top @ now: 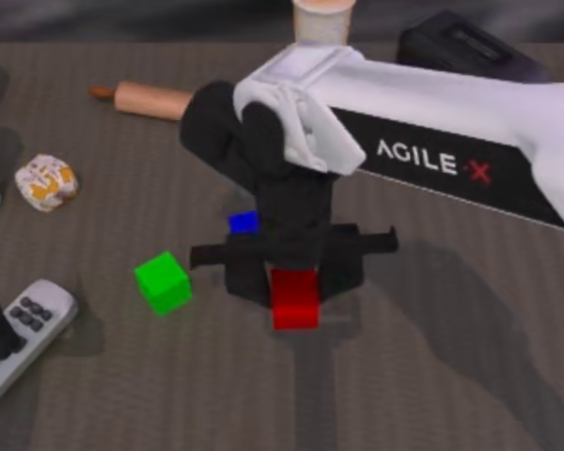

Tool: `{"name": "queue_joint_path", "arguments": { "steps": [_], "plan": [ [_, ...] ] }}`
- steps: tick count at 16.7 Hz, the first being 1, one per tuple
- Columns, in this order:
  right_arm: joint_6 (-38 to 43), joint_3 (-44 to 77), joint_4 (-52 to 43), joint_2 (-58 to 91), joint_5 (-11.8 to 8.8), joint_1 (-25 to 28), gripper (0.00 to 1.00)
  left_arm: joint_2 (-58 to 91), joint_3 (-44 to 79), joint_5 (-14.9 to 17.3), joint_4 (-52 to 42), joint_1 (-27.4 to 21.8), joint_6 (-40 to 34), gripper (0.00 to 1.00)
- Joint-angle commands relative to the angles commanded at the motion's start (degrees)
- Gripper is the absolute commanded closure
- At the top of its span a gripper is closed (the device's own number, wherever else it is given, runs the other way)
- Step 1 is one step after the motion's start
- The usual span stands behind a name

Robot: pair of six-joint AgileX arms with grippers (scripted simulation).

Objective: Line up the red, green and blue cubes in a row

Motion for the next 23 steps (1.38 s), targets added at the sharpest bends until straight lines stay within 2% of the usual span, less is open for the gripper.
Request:
{"name": "queue_joint_path", "arguments": {
  "steps": [3, 6, 12, 18, 23],
  "plan": [
    [9.75, 4.49, -1.8, 1.64, 0.41, 7.28, 1.0, 0.0, 0.0, 0.0, 0.0, 0.0, 0.0, 0.0],
    [14.04, 6.69, -2.5, 2.11, 0.72, 11.01, 1.0, 0.0, 0.0, 0.0, 0.0, 0.0, 0.0, 0.0],
    [14.27, 5.75, -1.41, 2.05, 0.65, 11.03, 1.0, 0.0, 0.0, 0.0, 0.0, 0.0, 0.0, 0.0],
    [14.52, -2.9, 10.03, 4.71, 0.71, 11.3, 1.0, 0.0, 0.0, 0.0, 0.0, 0.0, 0.0, 0.0],
    [14.53, -4.13, 11.42, 5.16, 0.78, 11.45, 1.0, 0.0, 0.0, 0.0, 0.0, 0.0, 0.0, 0.0]
  ]
}}
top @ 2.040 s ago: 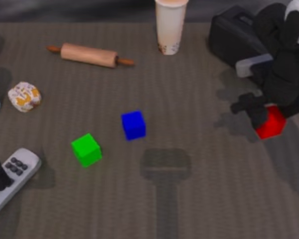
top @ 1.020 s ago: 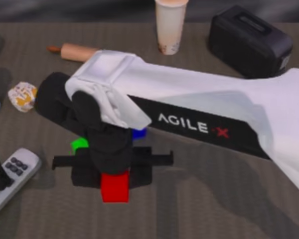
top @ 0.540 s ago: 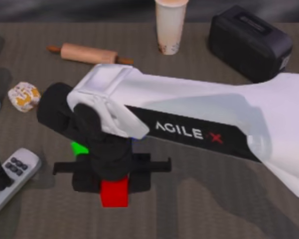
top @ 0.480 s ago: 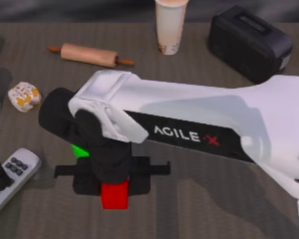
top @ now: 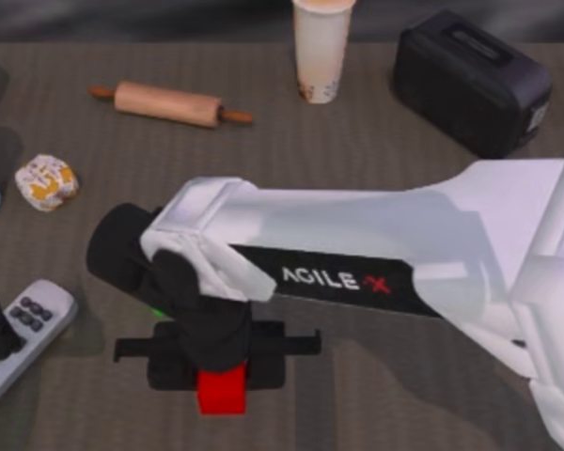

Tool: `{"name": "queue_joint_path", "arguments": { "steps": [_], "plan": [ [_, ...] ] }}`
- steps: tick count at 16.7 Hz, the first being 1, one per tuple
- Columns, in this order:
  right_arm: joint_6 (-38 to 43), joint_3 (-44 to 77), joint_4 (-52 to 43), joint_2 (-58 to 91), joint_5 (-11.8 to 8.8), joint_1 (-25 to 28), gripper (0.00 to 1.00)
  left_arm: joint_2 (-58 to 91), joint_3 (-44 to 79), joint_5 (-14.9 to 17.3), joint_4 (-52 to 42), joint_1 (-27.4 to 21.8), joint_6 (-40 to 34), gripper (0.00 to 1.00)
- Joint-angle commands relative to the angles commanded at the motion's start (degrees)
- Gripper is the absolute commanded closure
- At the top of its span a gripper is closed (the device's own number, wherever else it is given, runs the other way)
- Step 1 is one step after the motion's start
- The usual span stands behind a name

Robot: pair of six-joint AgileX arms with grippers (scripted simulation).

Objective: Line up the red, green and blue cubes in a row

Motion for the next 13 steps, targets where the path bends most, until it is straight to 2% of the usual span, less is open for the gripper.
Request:
{"name": "queue_joint_path", "arguments": {
  "steps": [13],
  "plan": [
    [0.0, 0.0, 0.0, 0.0, 0.0, 0.0, 0.02, 0.0, 0.0, 0.0, 0.0, 0.0, 0.0, 0.0]
  ]
}}
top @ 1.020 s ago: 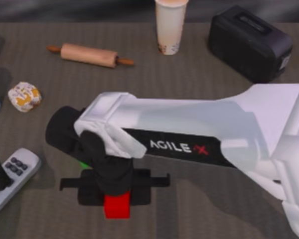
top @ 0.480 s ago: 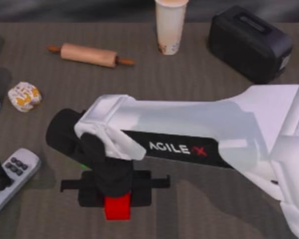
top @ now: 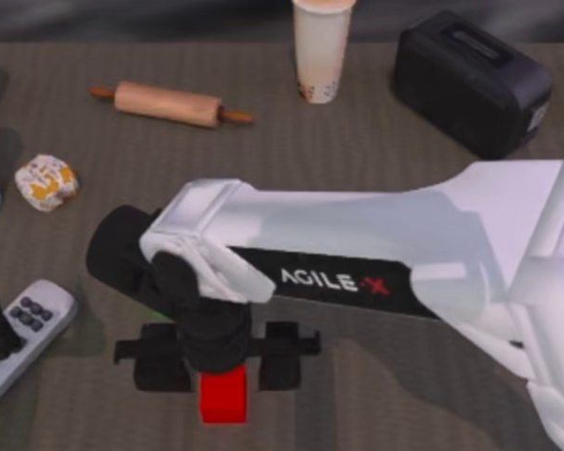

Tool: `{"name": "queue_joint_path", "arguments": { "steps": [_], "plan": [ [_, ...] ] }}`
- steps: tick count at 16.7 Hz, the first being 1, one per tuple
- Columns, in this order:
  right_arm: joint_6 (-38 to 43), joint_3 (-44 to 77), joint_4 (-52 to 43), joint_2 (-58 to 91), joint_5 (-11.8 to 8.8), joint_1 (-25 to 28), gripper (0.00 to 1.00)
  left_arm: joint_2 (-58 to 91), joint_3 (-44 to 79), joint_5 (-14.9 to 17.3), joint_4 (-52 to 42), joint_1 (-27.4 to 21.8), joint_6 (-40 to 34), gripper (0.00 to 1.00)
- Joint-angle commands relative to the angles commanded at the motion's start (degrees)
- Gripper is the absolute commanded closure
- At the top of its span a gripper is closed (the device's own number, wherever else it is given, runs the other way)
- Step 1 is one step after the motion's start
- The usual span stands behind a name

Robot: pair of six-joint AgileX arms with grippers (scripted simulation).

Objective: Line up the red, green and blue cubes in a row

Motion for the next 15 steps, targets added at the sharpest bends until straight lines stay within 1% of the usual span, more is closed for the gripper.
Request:
{"name": "queue_joint_path", "arguments": {
  "steps": [1, 10, 12, 15],
  "plan": [
    [0.0, 0.0, 0.0, 0.0, 0.0, 0.0, 0.0, 0.0, 0.0, 0.0, 0.0, 0.0, 0.0, 0.0],
    [-0.01, 0.19, -0.2, -0.05, 0.0, -0.08, 0.0, 0.0, 0.0, 0.0, 0.0, 0.0, 0.0, 0.0],
    [0.19, 2.13, -2.36, -0.49, 0.03, 0.04, 0.0, 0.0, 0.0, 0.0, 0.0, 0.0, 0.0, 0.0],
    [0.34, 6.75, -9.36, -1.94, -0.05, 0.31, 0.0, 0.0, 0.0, 0.0, 0.0, 0.0, 0.0, 0.0]
  ]
}}
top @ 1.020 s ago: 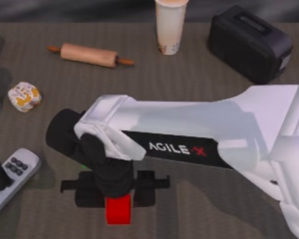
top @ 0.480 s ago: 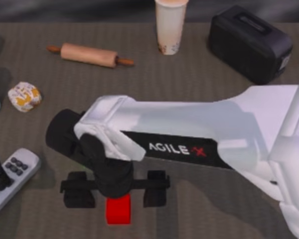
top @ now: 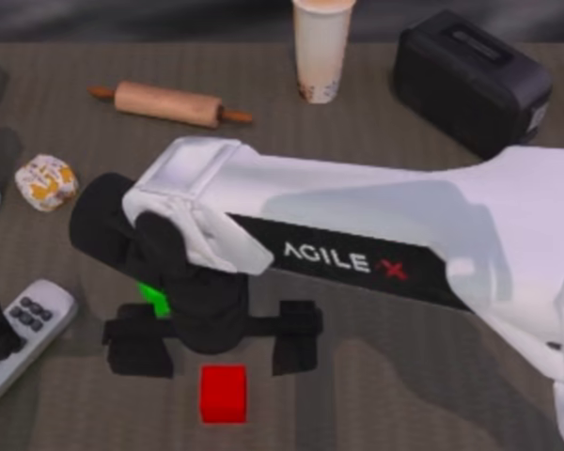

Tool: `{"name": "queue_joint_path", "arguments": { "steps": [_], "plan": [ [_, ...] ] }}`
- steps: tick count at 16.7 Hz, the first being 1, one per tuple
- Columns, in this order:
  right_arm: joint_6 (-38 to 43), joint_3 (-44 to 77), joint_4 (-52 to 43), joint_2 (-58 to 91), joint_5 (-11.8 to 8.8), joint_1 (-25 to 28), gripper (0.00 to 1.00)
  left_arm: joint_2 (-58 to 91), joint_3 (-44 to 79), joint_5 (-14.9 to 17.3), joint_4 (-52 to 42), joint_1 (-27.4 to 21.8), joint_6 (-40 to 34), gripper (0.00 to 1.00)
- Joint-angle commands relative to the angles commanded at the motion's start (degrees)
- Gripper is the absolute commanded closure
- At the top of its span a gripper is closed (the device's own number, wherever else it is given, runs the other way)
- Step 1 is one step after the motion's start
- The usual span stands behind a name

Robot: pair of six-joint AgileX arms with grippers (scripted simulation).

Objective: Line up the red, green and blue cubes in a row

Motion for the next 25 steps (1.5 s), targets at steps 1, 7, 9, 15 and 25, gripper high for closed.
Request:
{"name": "queue_joint_path", "arguments": {
  "steps": [1, 7, 9, 15, 25],
  "plan": [
    [-0.04, 1.5, -1.98, -0.51, -0.02, 0.15, 0.0, 0.0, 0.0, 0.0, 0.0, 0.0, 0.0, 0.0],
    [-0.18, 3.45, -4.22, -1.3, 0.02, 0.0, 0.0, 0.0, 0.0, 0.0, 0.0, 0.0, 0.0, 0.0],
    [-0.53, 2.98, -3.95, -1.86, 0.23, -0.23, 0.0, 0.42, 0.41, 0.03, -0.29, -0.14, 0.15, 0.0],
    [-8.77, -9.67, 3.78, -17.85, 4.47, -7.15, 0.0, 13.12, 12.06, 0.14, -8.32, -3.29, 4.27, 0.0],
    [-35.97, -60.63, 32.77, -80.48, 8.61, -33.78, 0.0, 65.79, 47.74, -0.15, -35.02, -12.93, 17.98, 0.0]
  ]
}}
